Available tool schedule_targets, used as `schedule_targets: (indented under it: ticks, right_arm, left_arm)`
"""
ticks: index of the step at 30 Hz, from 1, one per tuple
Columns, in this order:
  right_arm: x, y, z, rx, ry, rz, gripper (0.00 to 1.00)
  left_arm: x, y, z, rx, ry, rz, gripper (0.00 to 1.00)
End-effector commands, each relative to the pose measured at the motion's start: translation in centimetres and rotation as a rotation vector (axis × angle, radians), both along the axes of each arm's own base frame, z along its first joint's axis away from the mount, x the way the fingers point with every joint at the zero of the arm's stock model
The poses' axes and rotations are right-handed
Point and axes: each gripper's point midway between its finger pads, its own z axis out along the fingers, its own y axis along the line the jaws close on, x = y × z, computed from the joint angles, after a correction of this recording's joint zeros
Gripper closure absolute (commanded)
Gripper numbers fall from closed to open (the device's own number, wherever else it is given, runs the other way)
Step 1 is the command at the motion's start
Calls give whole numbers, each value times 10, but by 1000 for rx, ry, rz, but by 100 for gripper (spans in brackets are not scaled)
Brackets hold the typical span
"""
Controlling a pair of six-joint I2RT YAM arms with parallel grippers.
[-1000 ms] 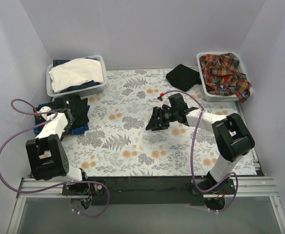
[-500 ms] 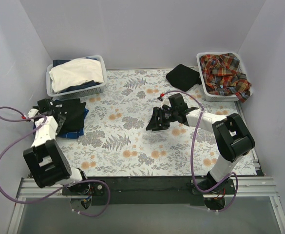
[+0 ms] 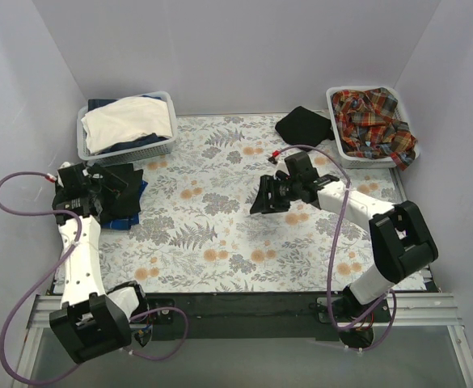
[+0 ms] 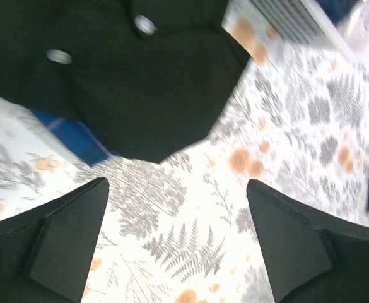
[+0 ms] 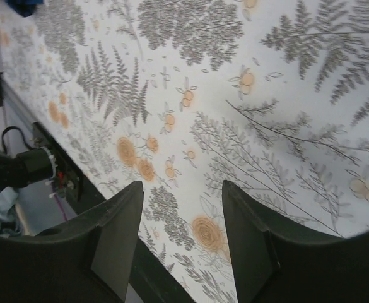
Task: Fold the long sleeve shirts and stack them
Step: Neatly place the folded shirt to the corner
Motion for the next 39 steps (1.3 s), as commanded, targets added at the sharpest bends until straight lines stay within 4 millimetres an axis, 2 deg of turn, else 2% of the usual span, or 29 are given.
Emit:
schedule_targets:
  ticks: [1, 2, 3, 4, 5, 6, 7, 8, 9, 10, 15, 16, 18, 20, 21, 22, 24, 28, 39]
  right_arm:
    - [16, -29, 27, -149, -149, -69, 39]
    - [16, -35, 36, -163, -186, -84, 39]
    - [18, -47, 35, -217, -204, -119, 39]
    - [19, -53, 37, -242, -229, -128, 38]
    - [19, -60, 47, -254, -261, -153, 38]
    - [20, -73, 47, -310, -277, -196, 38]
    - [20, -81, 48, -336, -289, -220, 37]
    - [19, -88, 57, -345, -316, -249, 37]
    - [21, -102, 57, -398, -334, -301, 36]
    - [19, -109, 56, -417, -341, -325, 36]
    - [16, -144, 70, -479, -413, -463, 34]
    - [16, -148, 72, -481, -425, -481, 33]
    - [14, -158, 81, -490, -463, -523, 32]
    - [11, -165, 87, -490, -494, -543, 31]
    - [9, -168, 86, -501, -498, -549, 31]
    - [8, -170, 86, -503, -507, -552, 30]
    - [5, -175, 86, -507, -515, -562, 30]
    - [0, -177, 83, -497, -511, -573, 30]
    - [-1, -181, 82, -493, -505, -607, 30]
  left_arm:
    - [17, -50, 33, -27, -70, -242, 2]
    - [21, -54, 42, -6, -82, -255, 2]
    - [22, -60, 44, 1, -84, -273, 2]
    - [23, -78, 49, 1, -97, -322, 2]
    - [24, -86, 54, 2, -113, -340, 2]
    - [24, -95, 56, -5, -124, -362, 2]
    - [21, -113, 61, -25, -149, -401, 2]
    - [20, -128, 61, -30, -162, -442, 2]
    - [19, -134, 61, -22, -166, -444, 2]
    - [15, -152, 59, -28, -163, -487, 2]
    - [10, -204, 42, 25, -129, -592, 2]
    - [4, -223, 38, 53, -121, -644, 2]
    - [5, -241, 29, 109, -96, -677, 2]
    - [2, -262, 31, 168, -114, -716, 2]
    - [3, -269, 23, 187, -90, -733, 2]
    - [2, -279, 25, 194, -95, -755, 2]
    - [6, -283, 17, 244, -74, -759, 2]
    - [9, -297, 19, 276, -109, -803, 2]
    - [10, -296, 11, 341, -111, -826, 2]
